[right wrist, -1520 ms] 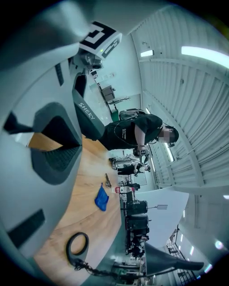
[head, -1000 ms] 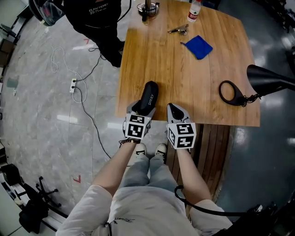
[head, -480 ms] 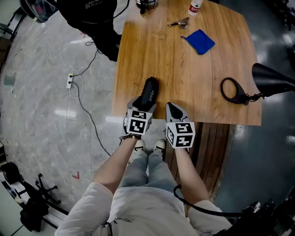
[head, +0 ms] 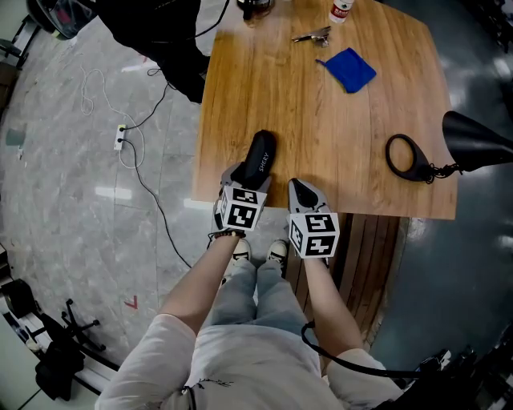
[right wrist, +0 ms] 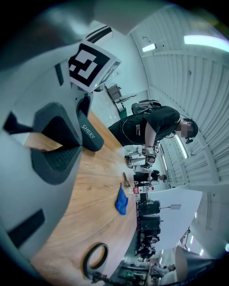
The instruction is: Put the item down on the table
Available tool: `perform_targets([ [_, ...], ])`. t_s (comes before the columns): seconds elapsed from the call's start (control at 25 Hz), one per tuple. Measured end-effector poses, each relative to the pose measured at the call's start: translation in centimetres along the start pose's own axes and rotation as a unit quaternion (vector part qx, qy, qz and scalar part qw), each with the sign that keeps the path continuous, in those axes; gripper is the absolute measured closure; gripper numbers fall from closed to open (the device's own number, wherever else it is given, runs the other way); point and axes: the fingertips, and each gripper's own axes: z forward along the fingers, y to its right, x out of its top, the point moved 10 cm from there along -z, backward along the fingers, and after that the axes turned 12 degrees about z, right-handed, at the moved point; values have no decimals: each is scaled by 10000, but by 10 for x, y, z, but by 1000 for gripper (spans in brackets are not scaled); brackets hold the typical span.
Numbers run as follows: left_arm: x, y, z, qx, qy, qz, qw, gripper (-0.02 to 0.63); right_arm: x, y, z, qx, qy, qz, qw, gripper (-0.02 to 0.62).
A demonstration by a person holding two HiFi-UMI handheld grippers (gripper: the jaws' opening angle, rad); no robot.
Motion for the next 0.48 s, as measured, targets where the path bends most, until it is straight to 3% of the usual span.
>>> perform_targets([
  [0.48,2,2,-2,-72,88,17,9999,267,-5,0,1,22,-88,-22,10000,591],
])
